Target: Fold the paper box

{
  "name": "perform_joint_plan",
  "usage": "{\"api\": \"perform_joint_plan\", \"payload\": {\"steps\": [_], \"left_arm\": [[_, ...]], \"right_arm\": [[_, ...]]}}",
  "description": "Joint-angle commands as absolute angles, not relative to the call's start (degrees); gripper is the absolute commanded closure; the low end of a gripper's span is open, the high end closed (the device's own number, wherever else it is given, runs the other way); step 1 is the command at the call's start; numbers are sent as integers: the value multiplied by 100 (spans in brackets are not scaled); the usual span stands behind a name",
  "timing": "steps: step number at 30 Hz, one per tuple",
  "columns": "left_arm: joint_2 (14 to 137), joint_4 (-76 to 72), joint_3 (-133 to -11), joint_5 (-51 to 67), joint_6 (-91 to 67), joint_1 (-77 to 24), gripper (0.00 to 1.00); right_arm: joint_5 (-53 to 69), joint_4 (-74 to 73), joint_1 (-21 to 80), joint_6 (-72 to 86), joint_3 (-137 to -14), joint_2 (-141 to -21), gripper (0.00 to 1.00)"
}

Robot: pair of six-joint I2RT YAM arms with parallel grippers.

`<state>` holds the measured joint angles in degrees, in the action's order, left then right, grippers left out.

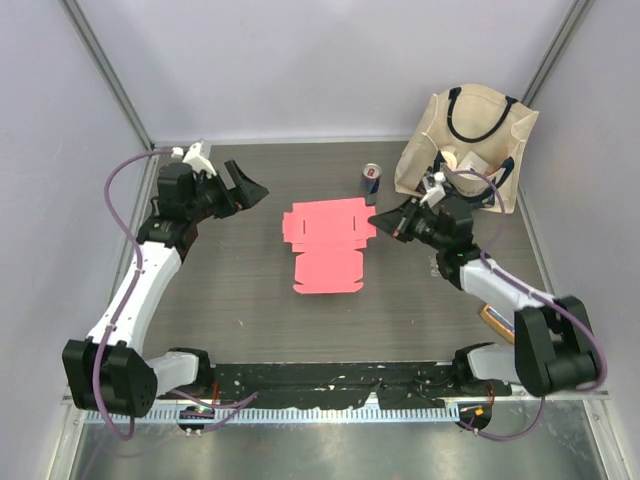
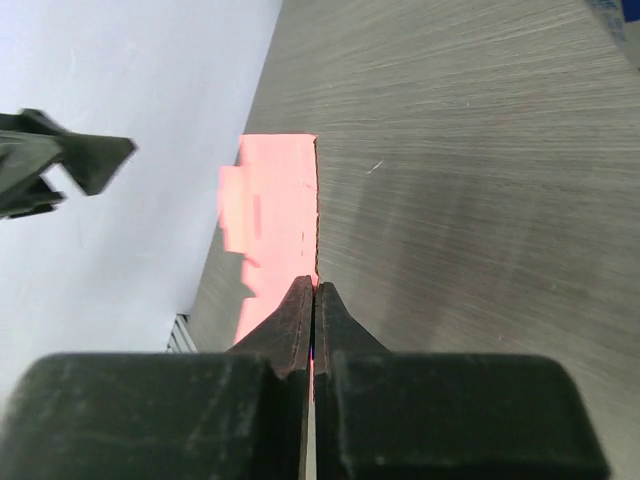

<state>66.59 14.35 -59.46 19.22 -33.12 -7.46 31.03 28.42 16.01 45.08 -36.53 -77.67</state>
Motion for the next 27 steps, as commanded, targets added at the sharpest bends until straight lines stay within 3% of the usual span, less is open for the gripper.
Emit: {"api": "perform_joint_plan", "payload": {"steps": [1, 6, 12, 20, 23, 27], "left_arm": [[7126, 1012, -6170, 3276, -3831, -721, 11], [7585, 3, -5968, 4541, -4726, -747, 16], [7550, -1578, -5582, 5141, -5457, -958, 12], [7444, -1206, -5668, 5116, -5038, -1397, 9], [7628, -853, -5809, 5176, -5009, -1468, 14], [7690, -1264, -5731, 5369, -5307, -1485, 36]], "right_arm": [[3524, 2726, 1162, 4869, -3340, -6585, 98], [3603, 2013, 774, 4930, -3445, -5714, 99], [3682, 2302, 694, 5509, -3498, -5449, 98], [3806, 2864, 694, 6073, -3358, -5397, 99], [3779, 2970, 694, 6187, -3314, -5344, 99], [3840, 3532, 694, 6530, -3112, -5414, 99]]}}
